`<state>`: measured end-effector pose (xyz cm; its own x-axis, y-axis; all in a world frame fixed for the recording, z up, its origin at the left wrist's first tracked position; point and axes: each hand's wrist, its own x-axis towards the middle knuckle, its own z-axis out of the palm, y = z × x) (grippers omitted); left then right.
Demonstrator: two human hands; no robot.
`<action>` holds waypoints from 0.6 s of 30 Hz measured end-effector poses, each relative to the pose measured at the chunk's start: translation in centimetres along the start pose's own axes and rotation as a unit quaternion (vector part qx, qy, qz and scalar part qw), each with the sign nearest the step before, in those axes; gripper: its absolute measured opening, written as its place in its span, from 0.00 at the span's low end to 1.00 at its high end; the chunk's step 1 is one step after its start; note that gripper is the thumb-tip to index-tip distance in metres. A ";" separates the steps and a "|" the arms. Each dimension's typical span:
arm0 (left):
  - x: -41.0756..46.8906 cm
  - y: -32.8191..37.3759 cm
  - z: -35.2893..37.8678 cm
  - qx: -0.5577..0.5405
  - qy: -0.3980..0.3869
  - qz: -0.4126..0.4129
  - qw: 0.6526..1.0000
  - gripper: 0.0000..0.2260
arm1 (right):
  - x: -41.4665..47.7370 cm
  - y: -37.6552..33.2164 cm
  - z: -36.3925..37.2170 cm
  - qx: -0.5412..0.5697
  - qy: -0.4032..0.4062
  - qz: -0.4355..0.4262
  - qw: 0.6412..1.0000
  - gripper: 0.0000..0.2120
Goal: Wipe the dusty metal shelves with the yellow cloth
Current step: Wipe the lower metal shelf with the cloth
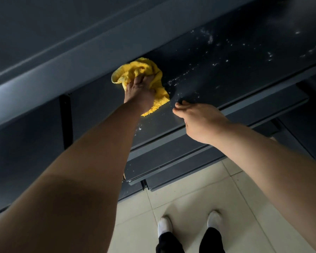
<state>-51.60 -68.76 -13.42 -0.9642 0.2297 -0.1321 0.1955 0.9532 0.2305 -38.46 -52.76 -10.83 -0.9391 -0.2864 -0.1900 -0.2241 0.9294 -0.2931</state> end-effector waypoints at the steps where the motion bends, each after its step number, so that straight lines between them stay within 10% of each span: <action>1: -0.5 -0.1 0.0 0.003 0.000 0.007 1.000 0.23 | 0.0 -0.1 0.0 -0.007 -0.004 0.000 1.000 0.26; 18: -10.1 -6.3 -0.7 -0.003 -0.022 -0.034 0.999 0.22 | -0.8 -4.6 0.4 -0.135 -0.077 0.115 0.981 0.31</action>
<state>-43.17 -77.19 -12.85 -0.9663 0.1729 -0.1909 0.1284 0.9659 0.2247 -36.58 -56.88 -9.77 -0.9270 -0.0735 -0.3678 -0.0905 0.9955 0.0291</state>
